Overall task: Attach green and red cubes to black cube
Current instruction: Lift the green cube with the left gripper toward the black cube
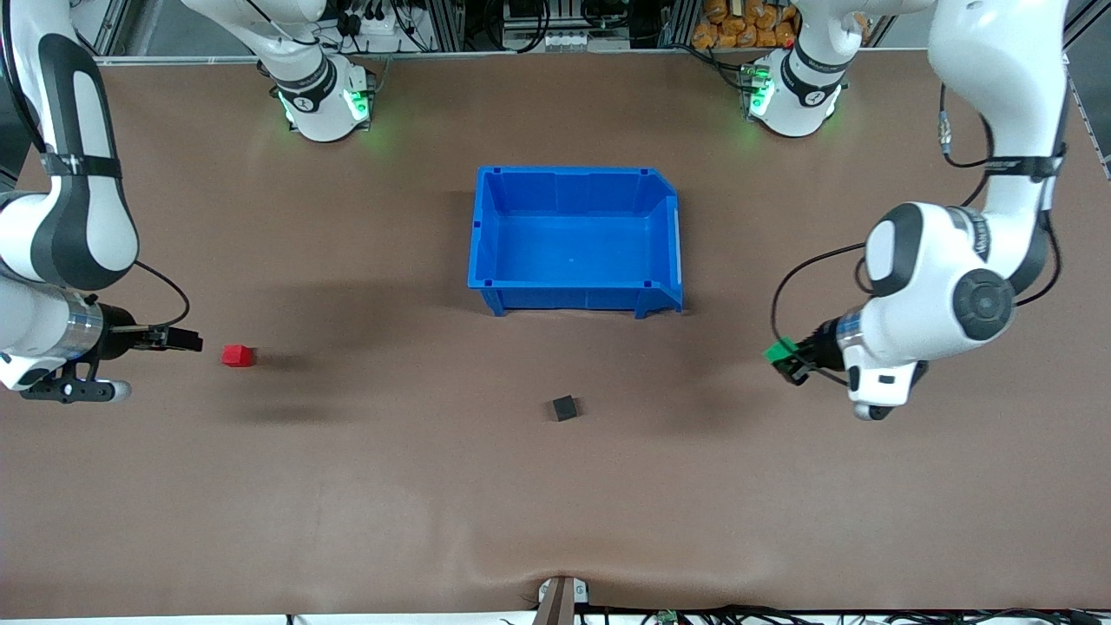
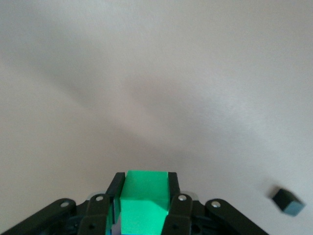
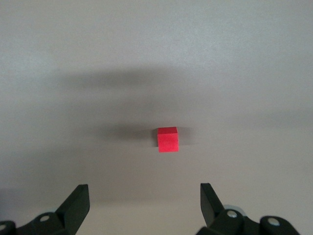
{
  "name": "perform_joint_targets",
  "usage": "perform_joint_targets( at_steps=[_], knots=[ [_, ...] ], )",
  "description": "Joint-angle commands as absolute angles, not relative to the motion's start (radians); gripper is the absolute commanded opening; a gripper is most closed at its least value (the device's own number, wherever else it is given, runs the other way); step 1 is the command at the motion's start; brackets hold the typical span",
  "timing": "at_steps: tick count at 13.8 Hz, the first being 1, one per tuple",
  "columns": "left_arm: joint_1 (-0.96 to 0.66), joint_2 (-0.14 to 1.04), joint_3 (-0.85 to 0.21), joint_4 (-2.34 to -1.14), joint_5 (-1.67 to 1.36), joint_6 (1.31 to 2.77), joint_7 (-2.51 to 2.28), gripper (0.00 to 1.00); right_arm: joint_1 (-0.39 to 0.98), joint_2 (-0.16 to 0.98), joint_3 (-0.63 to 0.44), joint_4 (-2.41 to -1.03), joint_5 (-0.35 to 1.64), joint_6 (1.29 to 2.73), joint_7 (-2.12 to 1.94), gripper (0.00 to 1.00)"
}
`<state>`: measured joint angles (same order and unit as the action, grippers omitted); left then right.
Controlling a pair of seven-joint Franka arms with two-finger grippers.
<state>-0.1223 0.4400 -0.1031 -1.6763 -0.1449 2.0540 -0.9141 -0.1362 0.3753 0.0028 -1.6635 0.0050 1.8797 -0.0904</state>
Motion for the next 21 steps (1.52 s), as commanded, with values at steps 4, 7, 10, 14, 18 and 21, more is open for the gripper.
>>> perform_joint_targets(
  at_steps=[4, 7, 10, 14, 18, 21],
  knots=[
    [-0.155, 0.523, -0.106, -1.568, -0.184, 2.028, -1.260, 0.00, -0.155, 0.408, 0.018, -1.661, 0.003, 1.904, -0.101, 1.00],
    [-0.215, 0.635, -0.104, -1.439, -0.186, 2.046, -1.489, 0.00, -0.169, 0.436, 0.018, -1.661, 0.003, 1.924, -0.101, 1.00],
    [-0.242, 0.666, -0.106, -1.430, -0.189, 2.124, -1.589, 0.00, -0.179, 0.451, 0.018, -1.661, 0.005, 1.925, -0.101, 1.00],
    [-0.299, 0.727, -0.106, -1.427, -0.199, 2.273, -1.718, 0.00, -0.178, 0.468, 0.018, -1.661, 0.005, 1.933, -0.101, 1.00],
    [-0.354, 0.793, -0.103, -1.414, -0.199, 2.399, -1.825, 0.00, -0.179, 0.495, 0.018, -1.661, 0.006, 1.965, -0.101, 1.00],
    [-0.387, 0.825, -0.104, -1.391, -0.201, 2.424, -1.906, 0.00, -0.178, 0.508, 0.018, -1.663, 0.005, 1.986, -0.101, 1.00]
  ],
)
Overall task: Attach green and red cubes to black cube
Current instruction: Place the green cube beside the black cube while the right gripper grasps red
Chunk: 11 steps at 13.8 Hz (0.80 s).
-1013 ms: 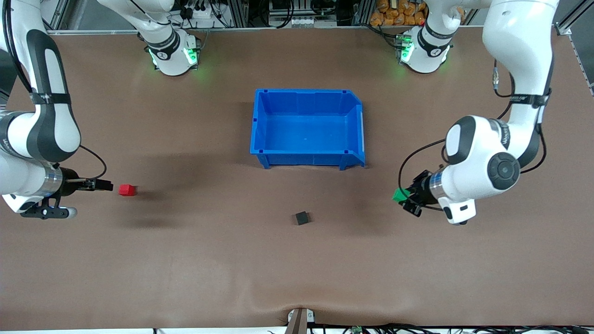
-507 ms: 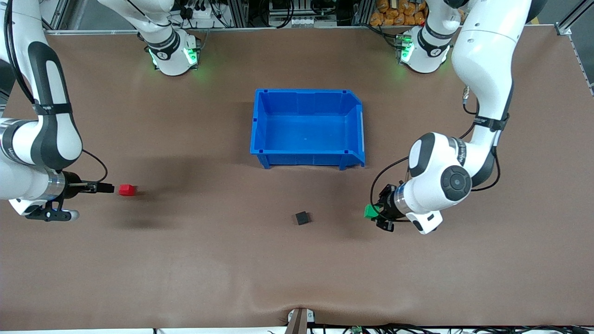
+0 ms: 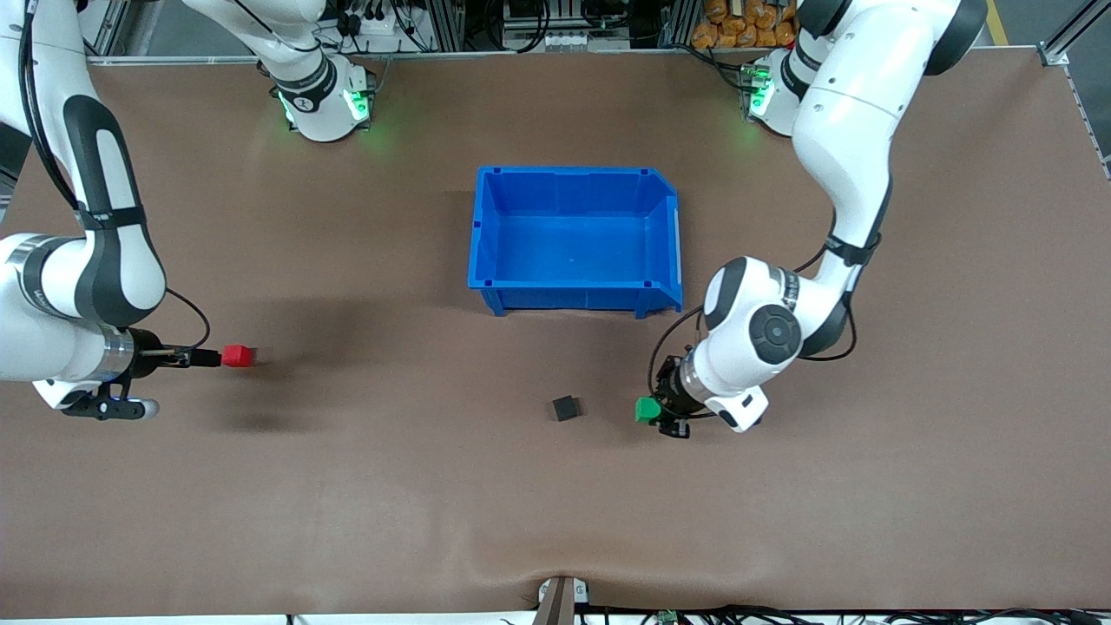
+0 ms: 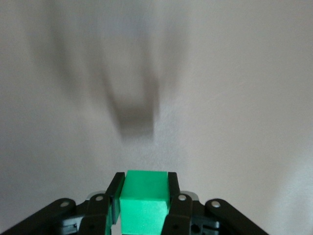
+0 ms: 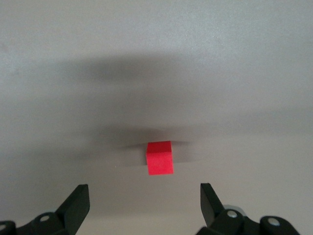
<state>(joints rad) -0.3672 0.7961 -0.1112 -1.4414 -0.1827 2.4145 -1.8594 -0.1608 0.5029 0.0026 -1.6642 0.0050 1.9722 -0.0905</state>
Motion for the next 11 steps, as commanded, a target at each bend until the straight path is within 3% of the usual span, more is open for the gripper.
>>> perform_joint_targets(
  at_steps=[1, 4, 11],
  knots=[
    [-0.402, 0.848, -0.106, -1.366, -0.201, 2.424, -1.931, 0.00, -0.179, 0.518, 0.018, -1.661, 0.005, 1.991, -0.101, 1.00],
    [-0.437, 0.910, -0.106, -1.298, -0.201, 2.434, -2.002, 0.00, -0.190, 0.543, 0.018, -1.663, 0.005, 2.016, -0.103, 1.00],
    [-0.471, 0.956, -0.109, -1.282, -0.202, 2.477, -2.078, 0.00, -0.187, 0.580, 0.018, -1.661, 0.005, 2.060, -0.103, 1.00]
  ],
)
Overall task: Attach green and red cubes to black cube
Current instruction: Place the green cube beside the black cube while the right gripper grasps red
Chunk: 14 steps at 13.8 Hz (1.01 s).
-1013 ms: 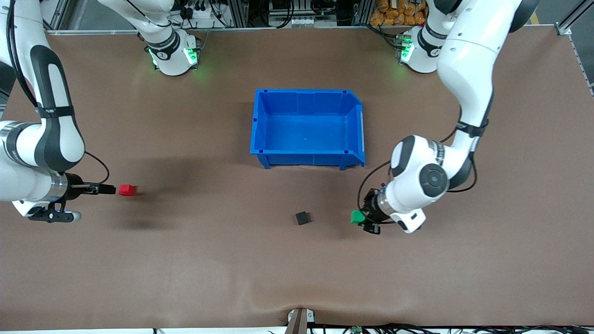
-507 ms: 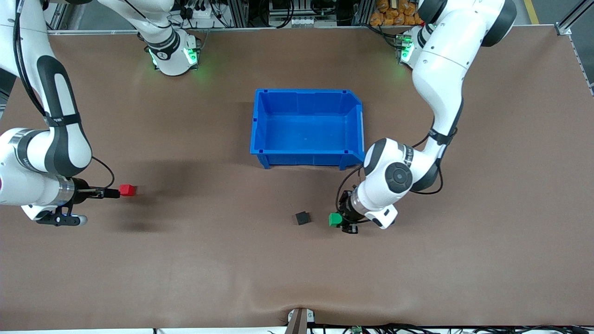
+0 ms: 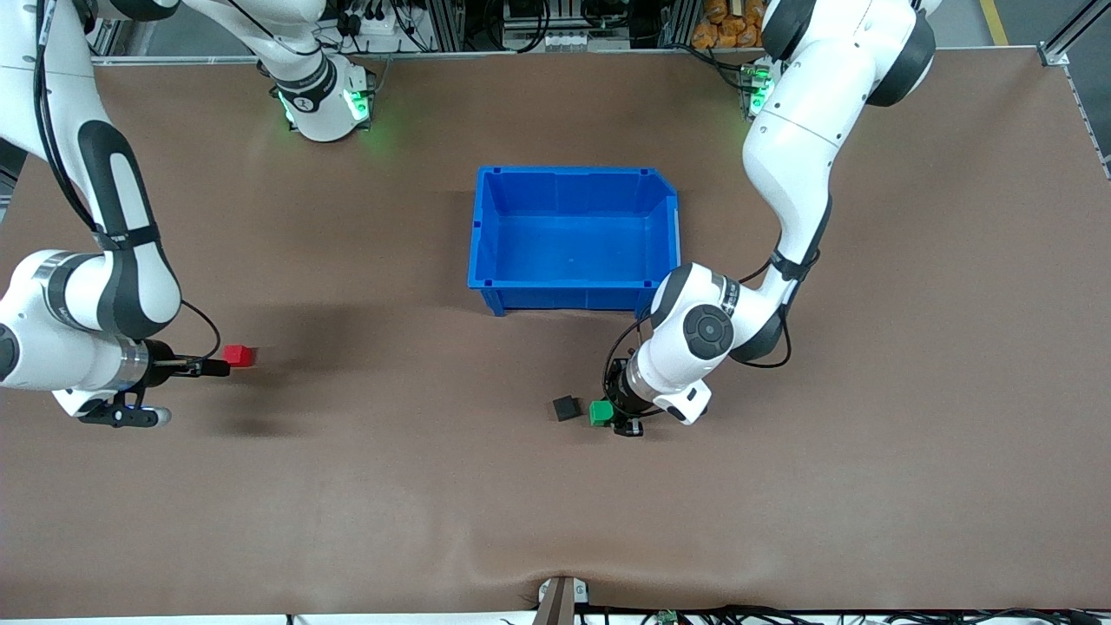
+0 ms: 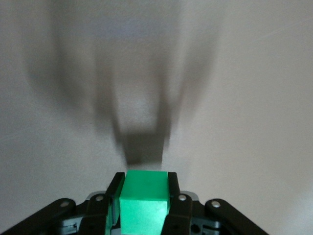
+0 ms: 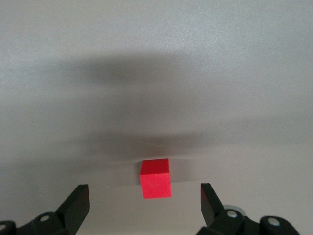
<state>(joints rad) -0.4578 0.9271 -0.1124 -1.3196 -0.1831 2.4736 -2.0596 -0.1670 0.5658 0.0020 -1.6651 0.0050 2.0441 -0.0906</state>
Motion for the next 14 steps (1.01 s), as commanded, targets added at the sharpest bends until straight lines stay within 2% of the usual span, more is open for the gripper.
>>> perform_joint_targets(
  at_steps=[1, 11, 14],
  knots=[
    [-0.475, 0.959, -0.109, -1.281, -0.202, 2.477, -2.083, 0.00, -0.189, 0.589, 0.018, -1.661, 0.005, 2.062, -0.103, 1.00],
    [-0.512, 0.995, -0.109, -1.267, -0.215, 2.470, -2.098, 0.00, -0.192, 0.644, 0.018, -1.663, 0.003, 2.074, -0.104, 1.00],
    [-0.514, 0.999, -0.106, -1.262, -0.215, 2.468, -2.097, 0.00, -0.190, 0.644, 0.018, -1.712, 0.003, 2.127, -0.103, 1.00]
  ],
)
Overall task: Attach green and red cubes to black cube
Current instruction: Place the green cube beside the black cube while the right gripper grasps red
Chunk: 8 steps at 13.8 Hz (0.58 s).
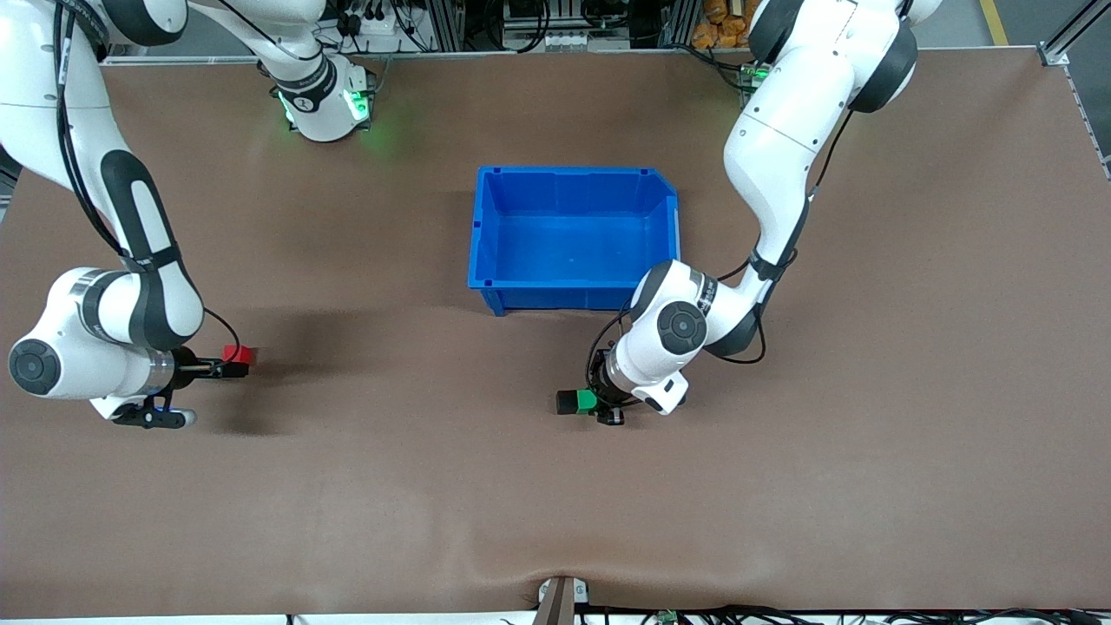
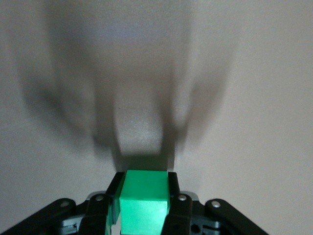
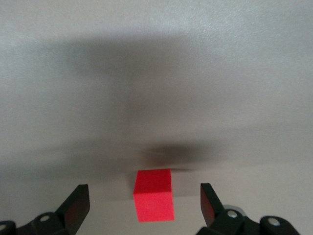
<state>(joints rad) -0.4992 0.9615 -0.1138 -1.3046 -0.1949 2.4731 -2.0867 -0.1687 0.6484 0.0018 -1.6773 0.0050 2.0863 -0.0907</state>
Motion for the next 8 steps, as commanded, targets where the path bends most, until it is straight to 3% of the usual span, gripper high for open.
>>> perform_joint_targets(
  at_steps=[1, 4, 8],
  knots=[
    [-0.518, 0.997, -0.104, -1.264, -0.212, 2.462, -2.095, 0.00, -0.190, 0.644, 0.018, -1.721, 0.003, 2.144, -0.104, 1.00],
    [-0.520, 0.974, -0.101, -1.262, -0.206, 2.338, -2.040, 0.00, -0.190, 0.646, 0.018, -1.723, 0.003, 2.146, -0.104, 0.91],
    [-0.520, 0.966, -0.104, -1.262, -0.206, 2.307, -1.988, 0.00, -0.192, 0.652, 0.018, -1.723, 0.003, 2.148, -0.104, 0.85]
  ],
)
